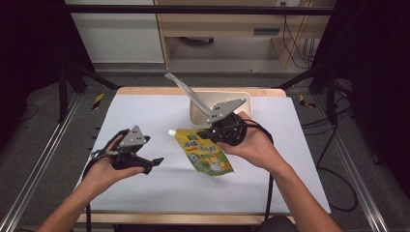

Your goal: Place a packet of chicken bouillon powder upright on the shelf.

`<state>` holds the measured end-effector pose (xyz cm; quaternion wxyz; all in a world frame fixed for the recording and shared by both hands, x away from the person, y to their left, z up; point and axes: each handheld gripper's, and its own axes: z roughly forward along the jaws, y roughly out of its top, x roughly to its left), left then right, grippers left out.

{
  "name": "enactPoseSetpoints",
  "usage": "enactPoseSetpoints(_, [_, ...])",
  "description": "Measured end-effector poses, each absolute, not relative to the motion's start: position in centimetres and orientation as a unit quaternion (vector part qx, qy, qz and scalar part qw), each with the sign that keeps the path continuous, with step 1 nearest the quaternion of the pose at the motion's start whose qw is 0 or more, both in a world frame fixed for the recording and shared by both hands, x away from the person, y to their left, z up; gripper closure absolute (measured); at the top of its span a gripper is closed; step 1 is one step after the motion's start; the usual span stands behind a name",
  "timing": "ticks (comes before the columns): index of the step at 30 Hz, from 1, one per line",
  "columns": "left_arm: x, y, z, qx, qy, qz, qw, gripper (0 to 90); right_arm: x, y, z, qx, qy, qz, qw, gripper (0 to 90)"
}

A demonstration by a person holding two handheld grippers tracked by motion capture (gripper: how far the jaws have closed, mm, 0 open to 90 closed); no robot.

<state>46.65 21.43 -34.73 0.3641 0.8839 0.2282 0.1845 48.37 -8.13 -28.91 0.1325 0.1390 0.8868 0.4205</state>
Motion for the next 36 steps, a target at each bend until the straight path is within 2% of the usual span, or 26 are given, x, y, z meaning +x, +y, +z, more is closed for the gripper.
enactPoseSetpoints(9, [48.4,19.2,-31.6,0.902,0.180,0.164,0.357,22.5,48.6,-7.5,-29.2,0.123,0.888,0.425,0.122,90.0])
enactPoseSetpoints(18, [49.9,16.2,-32.0,0.928,0.131,0.142,0.319,31.7,48.5,-7.4,-29.1,0.110,0.890,0.429,0.112,90.0])
enactPoseSetpoints(25, [50.8,15.7,-32.6,0.934,0.127,0.124,0.310,43.6,48.3,-7.4,-29.1,0.101,0.891,0.429,0.110,90.0])
enactPoseSetpoints(32, [51.1,15.7,-32.4,0.938,0.120,0.108,0.305,66.7,48.3,-7.6,-29.2,0.102,0.892,0.425,0.113,90.0])
enactPoseSetpoints(33, [51.0,15.7,-32.2,0.940,0.119,0.097,0.304,68.6,48.3,-7.7,-29.2,0.102,0.892,0.425,0.115,90.0])
enactPoseSetpoints(36, [50.8,15.6,-31.7,0.940,0.119,0.107,0.300,70.2,48.4,-8.0,-29.2,0.102,0.892,0.426,0.114,89.1])
